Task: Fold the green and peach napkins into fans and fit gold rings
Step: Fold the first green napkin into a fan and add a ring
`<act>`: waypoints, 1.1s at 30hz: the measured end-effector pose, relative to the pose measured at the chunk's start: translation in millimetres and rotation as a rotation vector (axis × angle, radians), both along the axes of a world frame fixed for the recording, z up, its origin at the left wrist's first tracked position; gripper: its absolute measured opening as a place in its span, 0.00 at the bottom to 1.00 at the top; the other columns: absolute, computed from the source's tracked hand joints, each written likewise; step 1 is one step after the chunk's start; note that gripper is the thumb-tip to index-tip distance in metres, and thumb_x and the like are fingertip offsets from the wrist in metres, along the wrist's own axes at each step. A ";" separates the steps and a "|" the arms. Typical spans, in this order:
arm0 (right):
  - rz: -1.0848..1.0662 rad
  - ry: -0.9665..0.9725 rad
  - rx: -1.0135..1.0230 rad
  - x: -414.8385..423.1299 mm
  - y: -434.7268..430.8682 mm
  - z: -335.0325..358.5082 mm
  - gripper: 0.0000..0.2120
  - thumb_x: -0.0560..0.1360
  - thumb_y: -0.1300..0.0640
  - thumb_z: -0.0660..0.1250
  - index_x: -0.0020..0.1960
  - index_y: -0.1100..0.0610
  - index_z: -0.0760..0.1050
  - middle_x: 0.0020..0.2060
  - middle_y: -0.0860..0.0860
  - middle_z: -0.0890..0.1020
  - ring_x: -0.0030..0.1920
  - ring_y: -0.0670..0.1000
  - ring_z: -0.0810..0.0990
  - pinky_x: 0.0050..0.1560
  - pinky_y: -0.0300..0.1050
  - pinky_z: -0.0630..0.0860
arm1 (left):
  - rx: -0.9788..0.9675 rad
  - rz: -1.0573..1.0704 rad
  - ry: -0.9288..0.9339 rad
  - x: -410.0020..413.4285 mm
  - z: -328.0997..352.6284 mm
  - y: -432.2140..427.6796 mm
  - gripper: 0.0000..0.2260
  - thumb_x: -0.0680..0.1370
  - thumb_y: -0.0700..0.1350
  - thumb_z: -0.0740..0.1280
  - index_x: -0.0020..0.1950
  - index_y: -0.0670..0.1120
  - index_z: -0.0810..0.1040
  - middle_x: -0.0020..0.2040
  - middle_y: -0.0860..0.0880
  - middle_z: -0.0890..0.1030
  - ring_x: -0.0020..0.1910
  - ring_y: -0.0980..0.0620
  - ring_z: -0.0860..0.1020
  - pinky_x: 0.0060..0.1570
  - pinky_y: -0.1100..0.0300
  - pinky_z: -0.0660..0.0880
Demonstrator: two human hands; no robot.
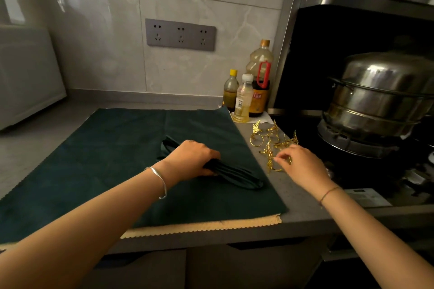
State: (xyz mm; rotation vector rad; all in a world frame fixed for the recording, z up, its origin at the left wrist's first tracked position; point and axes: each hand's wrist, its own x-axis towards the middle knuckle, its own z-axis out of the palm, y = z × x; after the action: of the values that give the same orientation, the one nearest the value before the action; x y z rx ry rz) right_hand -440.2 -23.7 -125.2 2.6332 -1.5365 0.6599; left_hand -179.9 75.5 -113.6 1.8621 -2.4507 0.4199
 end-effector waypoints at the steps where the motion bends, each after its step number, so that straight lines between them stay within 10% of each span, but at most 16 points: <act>1: 0.008 0.009 0.006 -0.5 -0.5 -1.7 0.11 0.78 0.49 0.62 0.54 0.53 0.78 0.53 0.46 0.76 0.48 0.47 0.76 0.35 0.32 0.65 | 0.004 0.008 0.001 -0.4 -0.5 -0.1 0.16 0.78 0.57 0.62 0.64 0.53 0.72 0.55 0.52 0.80 0.55 0.51 0.78 0.55 0.56 0.74; 11: 0.285 -0.675 0.358 4.6 4.0 2.1 0.04 0.71 0.57 0.71 0.43 0.49 0.81 0.58 0.45 0.78 0.52 0.43 0.79 0.55 0.43 0.76 | 0.012 0.086 0.158 23.4 14.9 8.8 0.14 0.77 0.58 0.64 0.59 0.54 0.76 0.52 0.54 0.80 0.50 0.54 0.77 0.46 0.62 0.71; 18: 0.412 -1.012 0.474 39.9 28.7 -1.6 0.04 0.71 0.61 0.70 0.44 0.53 0.81 0.50 0.39 0.82 0.54 0.38 0.79 0.51 0.32 0.76 | 0.009 0.109 0.380 40.4 19.9 18.9 0.13 0.75 0.58 0.66 0.53 0.52 0.78 0.38 0.59 0.75 0.34 0.62 0.72 0.33 0.70 0.65; 33: 0.639 -1.031 0.511 70.0 46.9 2.6 0.26 0.69 0.66 0.70 0.64 0.51 0.70 0.54 0.46 0.81 0.56 0.43 0.80 0.49 0.32 0.76 | 0.048 0.121 0.409 60.5 23.9 32.8 0.12 0.75 0.57 0.67 0.54 0.52 0.79 0.41 0.58 0.76 0.37 0.60 0.74 0.37 0.68 0.70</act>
State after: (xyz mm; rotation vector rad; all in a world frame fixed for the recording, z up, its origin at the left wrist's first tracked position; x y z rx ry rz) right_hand -370.2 23.3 -122.6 3.4204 -0.9303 2.1907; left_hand -119.4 108.3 -89.7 1.8930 -2.1044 -0.0206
